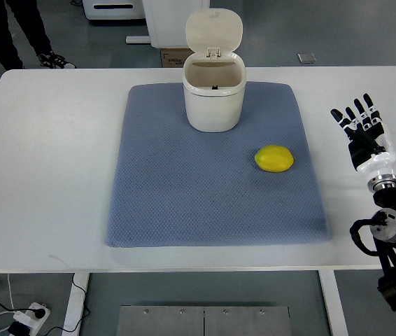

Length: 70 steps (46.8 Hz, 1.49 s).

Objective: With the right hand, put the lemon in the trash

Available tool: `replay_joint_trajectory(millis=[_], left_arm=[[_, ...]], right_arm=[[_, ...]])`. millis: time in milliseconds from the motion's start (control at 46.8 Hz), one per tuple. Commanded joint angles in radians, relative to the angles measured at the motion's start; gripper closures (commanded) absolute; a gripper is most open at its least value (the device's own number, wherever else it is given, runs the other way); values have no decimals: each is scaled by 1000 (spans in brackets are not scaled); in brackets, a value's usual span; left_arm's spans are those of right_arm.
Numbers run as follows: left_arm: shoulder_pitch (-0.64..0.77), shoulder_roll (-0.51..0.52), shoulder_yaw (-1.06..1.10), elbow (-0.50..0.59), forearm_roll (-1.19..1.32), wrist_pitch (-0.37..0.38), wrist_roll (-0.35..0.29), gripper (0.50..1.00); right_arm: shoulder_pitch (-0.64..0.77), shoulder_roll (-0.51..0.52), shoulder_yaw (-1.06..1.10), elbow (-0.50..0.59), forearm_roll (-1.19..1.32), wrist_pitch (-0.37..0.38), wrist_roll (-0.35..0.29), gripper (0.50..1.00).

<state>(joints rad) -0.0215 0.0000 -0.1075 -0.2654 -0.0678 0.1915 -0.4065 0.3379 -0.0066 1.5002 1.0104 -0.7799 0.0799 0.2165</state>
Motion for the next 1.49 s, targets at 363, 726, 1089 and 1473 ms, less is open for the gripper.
replay_joint_trajectory(millis=[363,726,1089,1473], left_arm=[[0,0,0,0,0,0,0,500],[0,0,0,0,0,0,0,500],[0,0,0,0,0,0,0,500],[0,0,0,0,0,0,0,500]], right_arm=[[43,-46,-15,-6,74,3,-6,500],[53,-118,-55,-21,73,9,-14,500],[41,-128,-135,-15,-50,17,-3,500],[43,-133,-224,-13,-173,15,32,500]])
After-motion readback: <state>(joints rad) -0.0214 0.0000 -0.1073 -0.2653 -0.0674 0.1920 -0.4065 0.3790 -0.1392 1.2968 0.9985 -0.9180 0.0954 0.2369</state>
